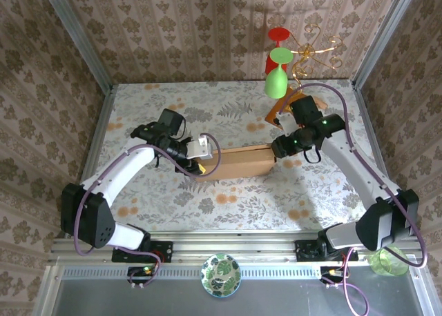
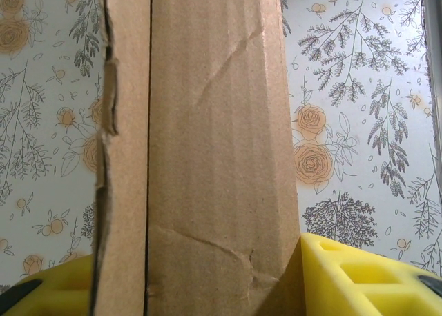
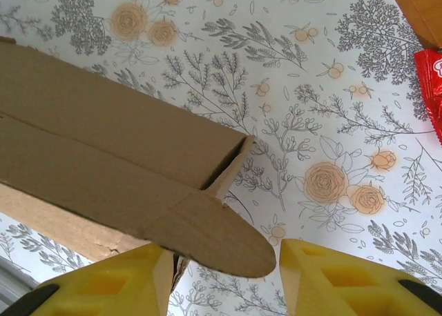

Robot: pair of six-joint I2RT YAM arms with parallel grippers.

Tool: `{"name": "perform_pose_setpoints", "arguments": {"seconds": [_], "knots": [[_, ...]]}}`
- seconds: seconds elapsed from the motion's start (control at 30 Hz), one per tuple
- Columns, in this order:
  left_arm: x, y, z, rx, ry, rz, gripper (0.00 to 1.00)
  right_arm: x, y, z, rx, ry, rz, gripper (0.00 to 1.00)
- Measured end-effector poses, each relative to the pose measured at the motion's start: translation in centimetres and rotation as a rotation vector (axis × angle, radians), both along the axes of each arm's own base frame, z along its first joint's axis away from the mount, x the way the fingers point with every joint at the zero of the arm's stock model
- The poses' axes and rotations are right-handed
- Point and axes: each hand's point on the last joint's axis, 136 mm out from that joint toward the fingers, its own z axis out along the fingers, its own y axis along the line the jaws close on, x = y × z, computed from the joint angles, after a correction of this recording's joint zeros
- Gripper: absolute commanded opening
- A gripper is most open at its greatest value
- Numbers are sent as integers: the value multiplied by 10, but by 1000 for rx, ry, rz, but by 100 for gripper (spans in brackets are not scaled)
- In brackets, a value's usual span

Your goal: Fold the paper box

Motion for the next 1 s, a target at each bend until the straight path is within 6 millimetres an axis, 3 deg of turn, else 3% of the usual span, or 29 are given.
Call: {"name": "perform_pose_setpoints", "arguments": {"seconds": [0.3,0.87,1.0], "knots": [[3,2,0,-2,-5,11,54,15,5,5,-15,-13,14,32],[9,0,2,-9,-18,29,58,14,16,7,-8,5,18,0],[11,0,1,-7,-14,39,59,14,18,8,-7,18,2,0]]}}
